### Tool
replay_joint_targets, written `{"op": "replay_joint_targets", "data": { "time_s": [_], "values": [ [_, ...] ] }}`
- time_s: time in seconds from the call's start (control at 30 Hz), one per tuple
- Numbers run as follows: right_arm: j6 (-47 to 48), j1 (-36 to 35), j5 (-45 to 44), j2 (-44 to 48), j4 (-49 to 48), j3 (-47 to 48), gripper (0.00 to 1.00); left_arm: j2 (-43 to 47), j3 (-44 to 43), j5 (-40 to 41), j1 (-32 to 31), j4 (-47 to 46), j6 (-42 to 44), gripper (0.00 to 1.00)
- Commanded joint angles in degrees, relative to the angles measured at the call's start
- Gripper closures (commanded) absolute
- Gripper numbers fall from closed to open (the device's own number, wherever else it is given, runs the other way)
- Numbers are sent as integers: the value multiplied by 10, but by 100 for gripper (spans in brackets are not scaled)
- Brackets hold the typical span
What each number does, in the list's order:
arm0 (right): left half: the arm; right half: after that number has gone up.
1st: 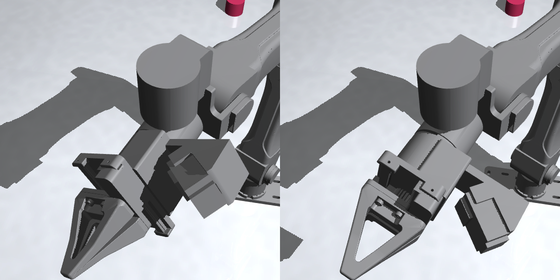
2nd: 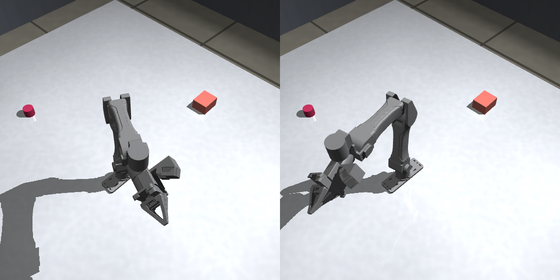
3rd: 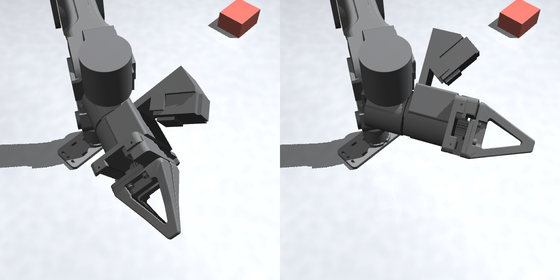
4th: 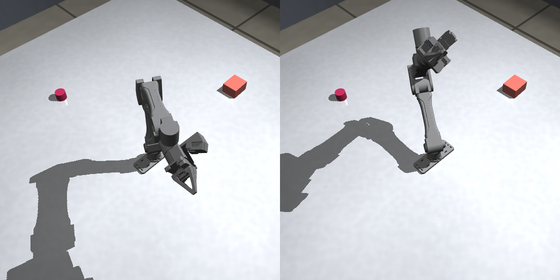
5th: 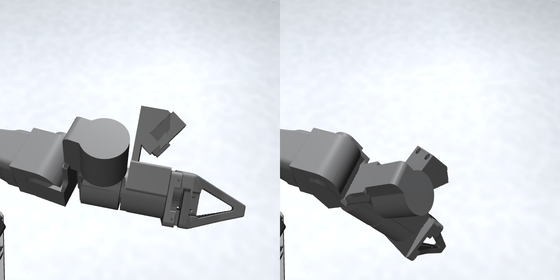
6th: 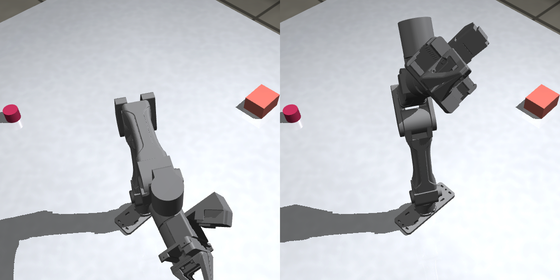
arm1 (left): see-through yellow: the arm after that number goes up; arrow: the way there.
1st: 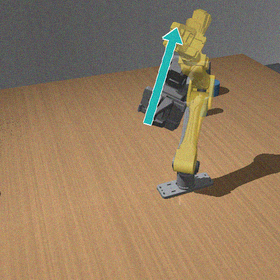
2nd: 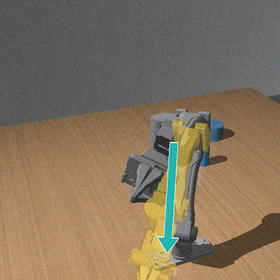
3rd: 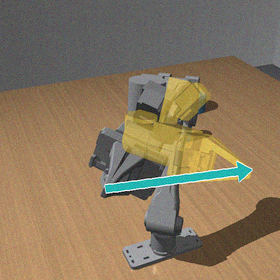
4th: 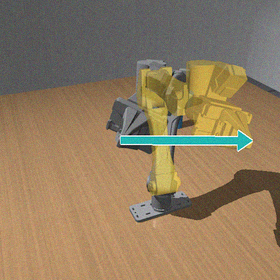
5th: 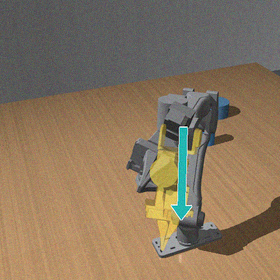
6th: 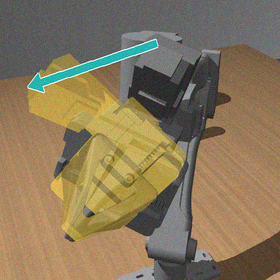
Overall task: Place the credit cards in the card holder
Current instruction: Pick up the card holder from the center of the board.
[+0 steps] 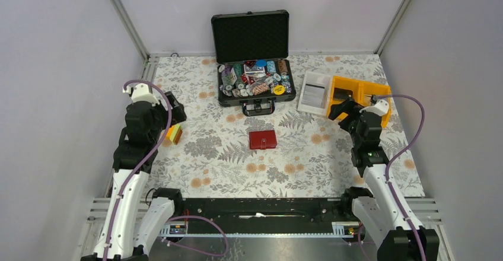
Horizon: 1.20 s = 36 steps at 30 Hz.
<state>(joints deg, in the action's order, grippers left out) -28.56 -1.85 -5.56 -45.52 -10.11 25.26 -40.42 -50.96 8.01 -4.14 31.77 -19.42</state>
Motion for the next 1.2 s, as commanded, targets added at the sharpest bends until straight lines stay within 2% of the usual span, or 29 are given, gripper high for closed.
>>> {"op": "replay_joint_targets", "data": {
  "time_s": [0.0,0.2,0.33,0.47,0.57,0.63,0.77,0.93,1.03,1.1,1.17],
  "values": [
    [9,0,0,5,18,32,0,5,-2,-20,2,-16,17,1],
    [55,-4,88,-7,46,65,0,-50,-30,-54,2,-1,-38,1],
    [70,-54,128,-54,80,98,0,-89,-19,-163,-15,-47,-79,1],
    [54,-166,113,-124,74,98,0,-89,37,-123,-114,-122,-143,1],
    [20,-238,101,-166,24,67,0,-112,112,-98,-209,-216,-217,1],
    [-20,-258,127,-190,-20,44,2,-148,149,-101,-253,-279,-259,1],
    [-85,-268,176,-243,-124,5,18,-234,188,-131,-303,-394,-318,1],
    [-82,-281,192,-343,-143,39,20,-347,188,-179,-325,-496,-326,9],
    [-85,-284,212,-408,-138,67,28,-390,169,-179,-329,-488,-303,12],
    [-98,-289,216,-434,-157,66,29,-400,162,-165,-330,-478,-287,12],
    [-107,-294,216,-451,-173,58,31,-414,152,-151,-330,-464,-273,18]
  ]
}}
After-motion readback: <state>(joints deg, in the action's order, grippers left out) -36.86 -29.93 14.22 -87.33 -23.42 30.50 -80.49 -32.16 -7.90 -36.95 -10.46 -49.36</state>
